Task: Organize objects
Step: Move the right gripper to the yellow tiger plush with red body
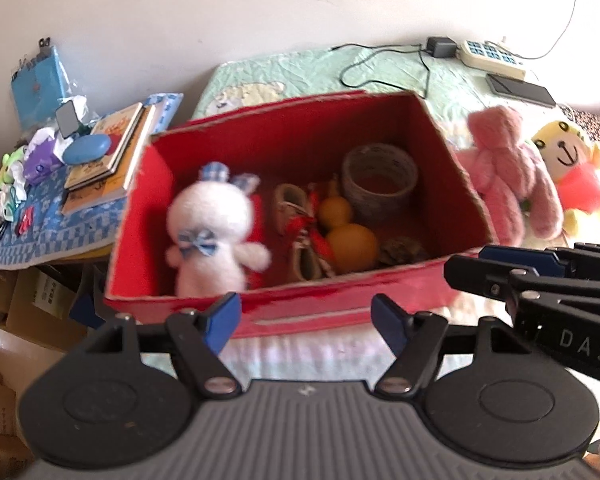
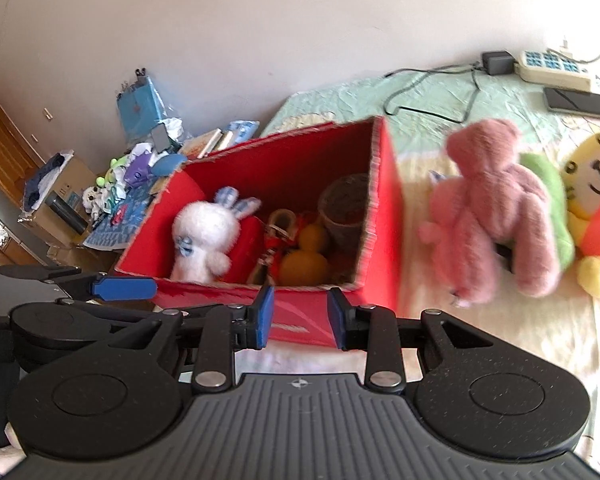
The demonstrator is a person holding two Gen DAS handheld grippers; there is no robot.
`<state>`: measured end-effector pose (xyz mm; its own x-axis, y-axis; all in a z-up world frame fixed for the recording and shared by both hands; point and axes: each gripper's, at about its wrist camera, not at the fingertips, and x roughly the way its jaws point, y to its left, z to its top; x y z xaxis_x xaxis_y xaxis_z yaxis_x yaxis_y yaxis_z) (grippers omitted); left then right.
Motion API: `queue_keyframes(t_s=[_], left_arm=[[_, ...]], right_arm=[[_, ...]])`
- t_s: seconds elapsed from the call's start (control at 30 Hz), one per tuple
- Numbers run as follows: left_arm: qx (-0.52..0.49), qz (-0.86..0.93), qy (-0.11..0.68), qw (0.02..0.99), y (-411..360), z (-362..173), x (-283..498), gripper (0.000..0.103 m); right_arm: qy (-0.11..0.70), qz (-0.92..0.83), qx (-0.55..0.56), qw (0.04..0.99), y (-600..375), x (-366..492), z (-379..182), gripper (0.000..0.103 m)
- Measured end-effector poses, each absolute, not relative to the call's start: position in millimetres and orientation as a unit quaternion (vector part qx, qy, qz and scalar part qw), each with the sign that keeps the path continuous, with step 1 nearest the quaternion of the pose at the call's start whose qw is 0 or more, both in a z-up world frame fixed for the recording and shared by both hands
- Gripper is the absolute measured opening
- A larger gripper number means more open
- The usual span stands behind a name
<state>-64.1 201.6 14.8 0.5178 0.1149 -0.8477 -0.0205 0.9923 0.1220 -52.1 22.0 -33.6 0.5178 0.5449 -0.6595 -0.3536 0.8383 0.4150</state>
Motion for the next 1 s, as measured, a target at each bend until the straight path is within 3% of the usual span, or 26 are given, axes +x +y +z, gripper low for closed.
queue_keyframes(t_s=[1.0], left_arm=[[0.087,-0.045,0.526,0.845,21.2,-20.2,-40.4,0.074]], right_arm=[[0.439,0.17,0.17,0.865,-146.5,-48.7,-66.4,0.033]])
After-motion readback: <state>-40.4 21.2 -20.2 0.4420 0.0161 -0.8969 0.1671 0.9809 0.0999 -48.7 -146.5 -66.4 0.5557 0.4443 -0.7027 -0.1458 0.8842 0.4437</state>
